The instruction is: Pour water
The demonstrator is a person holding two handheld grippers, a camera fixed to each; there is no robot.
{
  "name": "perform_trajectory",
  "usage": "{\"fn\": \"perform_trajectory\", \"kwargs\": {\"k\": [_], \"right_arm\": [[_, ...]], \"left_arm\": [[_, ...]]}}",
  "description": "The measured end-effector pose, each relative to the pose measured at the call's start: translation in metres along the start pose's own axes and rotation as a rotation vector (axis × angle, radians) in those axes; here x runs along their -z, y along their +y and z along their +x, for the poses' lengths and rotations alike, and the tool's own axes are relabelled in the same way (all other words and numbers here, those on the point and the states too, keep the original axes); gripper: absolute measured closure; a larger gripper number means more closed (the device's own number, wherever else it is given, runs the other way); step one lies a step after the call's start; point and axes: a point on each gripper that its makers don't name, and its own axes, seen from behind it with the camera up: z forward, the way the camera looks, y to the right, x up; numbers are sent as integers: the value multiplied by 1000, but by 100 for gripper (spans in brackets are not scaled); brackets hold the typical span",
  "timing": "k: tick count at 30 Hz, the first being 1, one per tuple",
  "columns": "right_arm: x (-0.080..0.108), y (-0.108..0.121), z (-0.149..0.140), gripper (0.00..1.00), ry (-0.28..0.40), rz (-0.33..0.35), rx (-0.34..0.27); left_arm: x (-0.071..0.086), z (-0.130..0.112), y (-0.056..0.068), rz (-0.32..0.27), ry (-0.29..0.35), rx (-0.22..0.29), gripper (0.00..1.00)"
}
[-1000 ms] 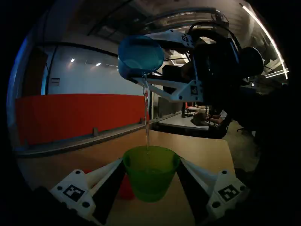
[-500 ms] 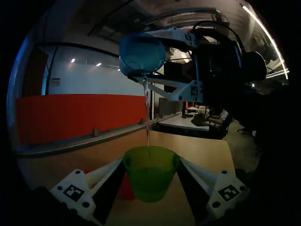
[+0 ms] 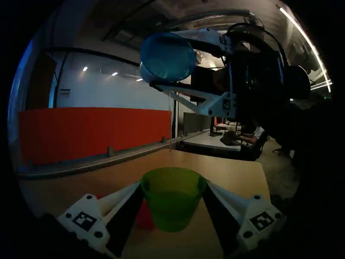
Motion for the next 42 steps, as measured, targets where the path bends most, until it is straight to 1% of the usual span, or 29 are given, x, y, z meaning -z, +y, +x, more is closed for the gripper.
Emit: {"fn": "perform_trajectory", "kwargs": {"k": [6, 9, 12, 16, 22, 27, 33, 42], "right_arm": [[0, 1, 1, 11, 3, 0, 23], [1, 0, 1, 11, 5, 2, 15], [2, 0, 0, 11, 4, 1, -9], [4, -1, -4, 11, 3, 2, -70], [9, 3, -12, 11, -2, -3, -202], [14, 6, -15, 11, 1, -5, -336], [20, 2, -11, 11, 10, 7, -528], [28, -1, 6, 11, 46, 32, -818]], "left_arm": [[-1, -2, -1, 3, -2, 2, 13], [-1, -1, -1, 3, 0, 3, 13], [-1, -1, -2, 4, 1, 3, 13], [-1, 0, -2, 3, 2, 0, 13], [1, 2, -1, 6, 3, -4, 13], [3, 5, -3, 10, 5, -6, 12], [4, 5, -3, 13, 6, -10, 13], [4, 7, -5, 15, 10, -16, 13]]}}
